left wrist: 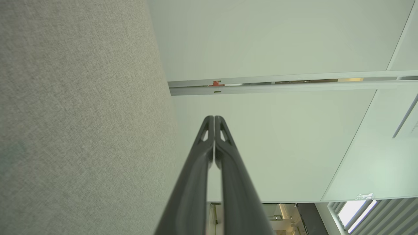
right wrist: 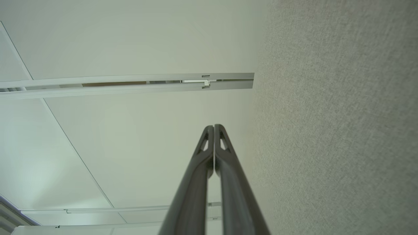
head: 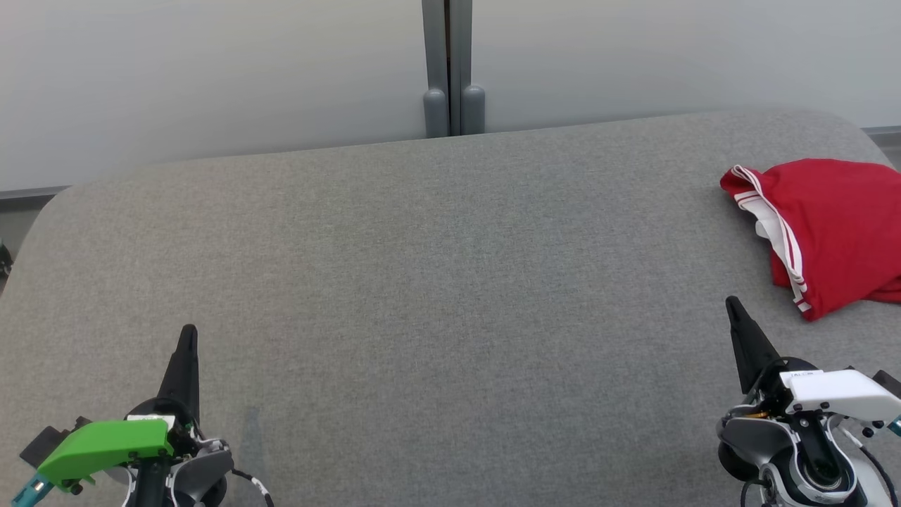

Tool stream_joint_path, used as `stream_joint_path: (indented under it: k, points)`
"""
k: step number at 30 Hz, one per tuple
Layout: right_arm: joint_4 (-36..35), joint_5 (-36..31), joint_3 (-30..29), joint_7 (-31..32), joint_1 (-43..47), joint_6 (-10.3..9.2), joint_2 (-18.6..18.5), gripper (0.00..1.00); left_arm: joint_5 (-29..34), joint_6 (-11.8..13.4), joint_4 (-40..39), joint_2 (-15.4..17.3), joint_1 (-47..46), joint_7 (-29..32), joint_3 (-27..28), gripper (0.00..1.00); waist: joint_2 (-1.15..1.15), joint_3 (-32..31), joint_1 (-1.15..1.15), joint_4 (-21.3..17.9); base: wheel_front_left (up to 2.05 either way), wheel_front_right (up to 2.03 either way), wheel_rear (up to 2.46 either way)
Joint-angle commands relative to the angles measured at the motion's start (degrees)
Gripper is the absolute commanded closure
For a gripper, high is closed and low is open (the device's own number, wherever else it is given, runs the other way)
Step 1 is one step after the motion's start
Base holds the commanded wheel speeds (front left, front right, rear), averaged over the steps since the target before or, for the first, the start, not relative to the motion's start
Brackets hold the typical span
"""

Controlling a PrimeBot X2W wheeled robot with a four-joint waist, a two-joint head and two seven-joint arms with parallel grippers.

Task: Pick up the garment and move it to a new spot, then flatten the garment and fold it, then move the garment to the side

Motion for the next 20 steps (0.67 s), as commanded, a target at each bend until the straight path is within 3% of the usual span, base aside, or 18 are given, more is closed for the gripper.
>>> stream_joint_path:
  k: [1, 20]
  points:
    - [0.1, 0.9, -0.2, 0.3, -0.4, 0.02, 0.0, 1.0, -0.8, -0.4, 0.1, 0.4, -1.1, 0.4, 0.4, 1.0, 0.0, 0.0, 0.0, 0.0, 0.0, 0.0, 0.0]
    - [0.1, 0.8, -0.1, 0.3, -0.4, 0.02, 0.0, 1.0, -0.5, -0.3, 0.1, 0.2, -0.9, 0.4, 0.5, 1.0, 0.0, 0.0, 0.0, 0.0, 0.0, 0.0, 0.0]
